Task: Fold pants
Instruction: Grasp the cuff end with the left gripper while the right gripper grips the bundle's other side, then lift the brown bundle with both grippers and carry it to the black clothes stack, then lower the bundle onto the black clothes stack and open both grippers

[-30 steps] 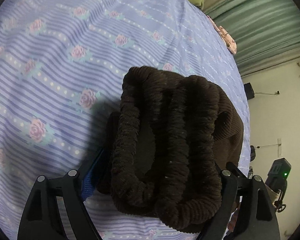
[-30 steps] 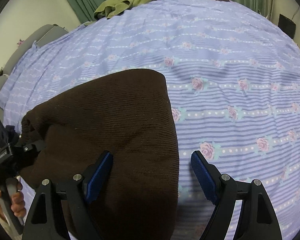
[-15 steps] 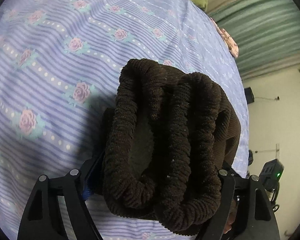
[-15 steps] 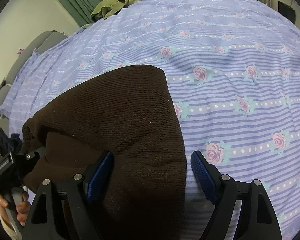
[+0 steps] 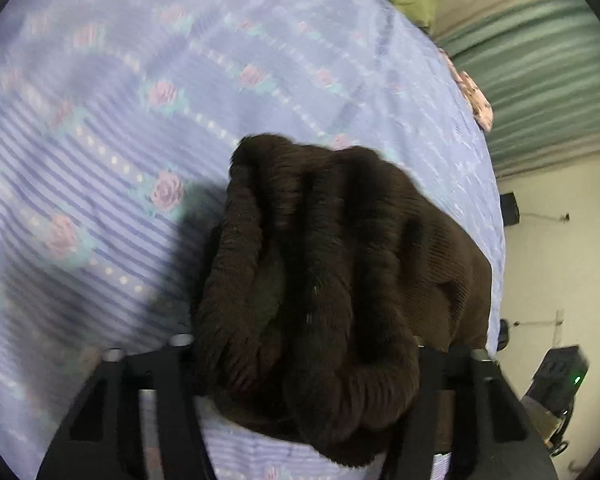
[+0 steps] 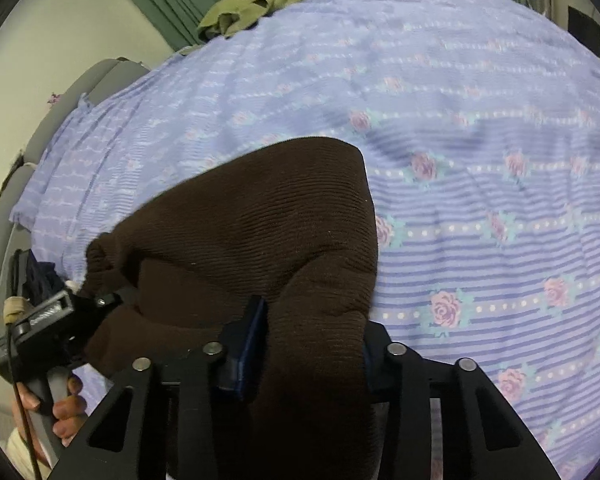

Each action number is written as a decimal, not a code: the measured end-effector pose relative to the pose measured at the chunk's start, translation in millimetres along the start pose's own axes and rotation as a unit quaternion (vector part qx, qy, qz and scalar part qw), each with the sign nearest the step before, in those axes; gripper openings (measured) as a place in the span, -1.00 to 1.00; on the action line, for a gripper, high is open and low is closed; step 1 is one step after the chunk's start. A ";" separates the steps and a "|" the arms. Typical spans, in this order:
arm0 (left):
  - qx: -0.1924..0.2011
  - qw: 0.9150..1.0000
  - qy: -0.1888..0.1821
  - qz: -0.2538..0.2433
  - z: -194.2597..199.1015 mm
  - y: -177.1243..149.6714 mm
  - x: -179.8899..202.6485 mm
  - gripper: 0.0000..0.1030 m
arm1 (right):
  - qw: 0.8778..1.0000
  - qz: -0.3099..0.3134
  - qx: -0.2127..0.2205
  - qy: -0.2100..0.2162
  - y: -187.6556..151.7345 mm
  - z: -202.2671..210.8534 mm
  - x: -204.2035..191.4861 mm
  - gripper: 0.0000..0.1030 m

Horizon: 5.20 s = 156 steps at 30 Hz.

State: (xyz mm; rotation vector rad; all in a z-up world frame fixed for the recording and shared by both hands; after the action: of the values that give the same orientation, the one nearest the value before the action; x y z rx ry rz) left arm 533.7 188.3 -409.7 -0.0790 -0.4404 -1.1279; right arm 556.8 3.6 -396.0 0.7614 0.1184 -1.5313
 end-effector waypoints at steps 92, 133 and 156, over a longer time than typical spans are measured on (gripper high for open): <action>0.268 0.955 -0.027 -0.121 528.4 94.2 -345.0 -0.21 | 0.968 0.186 0.160 0.058 -103.0 113.4 -587.2 -0.36; 0.152 0.956 0.197 -0.155 313.6 194.2 -505.3 0.62 | 0.974 0.212 -0.041 -0.062 -110.8 -159.9 -544.8 0.31; 0.299 0.903 0.208 -0.226 507.3 21.3 -316.8 1.00 | 0.968 0.207 0.135 -0.037 -135.4 122.4 -542.9 0.76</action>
State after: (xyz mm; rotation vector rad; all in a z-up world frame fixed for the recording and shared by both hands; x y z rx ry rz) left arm 288.4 610.8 -64.0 0.8294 -0.4103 -1.3729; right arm 340.4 420.7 -68.5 0.8789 -0.2952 -1.1839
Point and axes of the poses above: each gripper's, at about its wrist camera, not at the fingertips, and z roughly against the way its jaws point, x to its right, y to its top, the point moved 8 cm from there along -z, roughly the way its jaws point, and after that the axes turned 10 degrees about y, right-handed, at the moved point
